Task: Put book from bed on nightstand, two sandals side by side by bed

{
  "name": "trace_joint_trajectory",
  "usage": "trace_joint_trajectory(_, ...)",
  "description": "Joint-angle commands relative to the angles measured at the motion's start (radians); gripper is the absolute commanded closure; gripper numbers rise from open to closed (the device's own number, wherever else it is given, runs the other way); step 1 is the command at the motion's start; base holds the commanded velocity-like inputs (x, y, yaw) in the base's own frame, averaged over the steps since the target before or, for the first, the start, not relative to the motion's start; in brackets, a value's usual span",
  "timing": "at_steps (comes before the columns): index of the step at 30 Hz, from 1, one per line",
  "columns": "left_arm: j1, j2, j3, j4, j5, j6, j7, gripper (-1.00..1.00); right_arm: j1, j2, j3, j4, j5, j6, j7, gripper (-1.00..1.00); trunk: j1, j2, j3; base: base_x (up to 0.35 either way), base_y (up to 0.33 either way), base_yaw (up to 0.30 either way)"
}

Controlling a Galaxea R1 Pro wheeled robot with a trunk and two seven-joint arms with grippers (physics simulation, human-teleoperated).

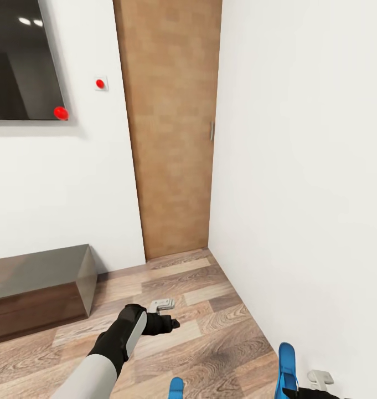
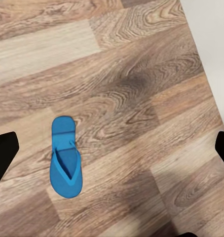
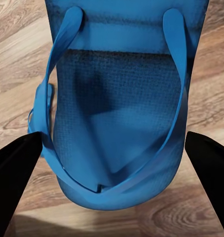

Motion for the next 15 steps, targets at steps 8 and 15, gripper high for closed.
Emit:
trace_joint_trajectory(8, 0.000, 0.000, 0.001, -0.001, 0.008, 0.006, 0.002, -1.00, -0.001, 0.001, -0.007, -0.001, -0.003, 0.010, 0.006, 1.00, 0.031, -0.057, -0.026, 0.000, 0.000, 0.000)
trace_joint_trajectory(15, 0.000, 0.000, 0.001, -0.001, 0.008, 0.005, 0.002, -1.00, -0.001, 0.001, -0.007, -0.004, -0.005, 0.010, 0.011, 1.00, 0.057, -0.106, -0.048, 0.000, 0.000, 0.000)
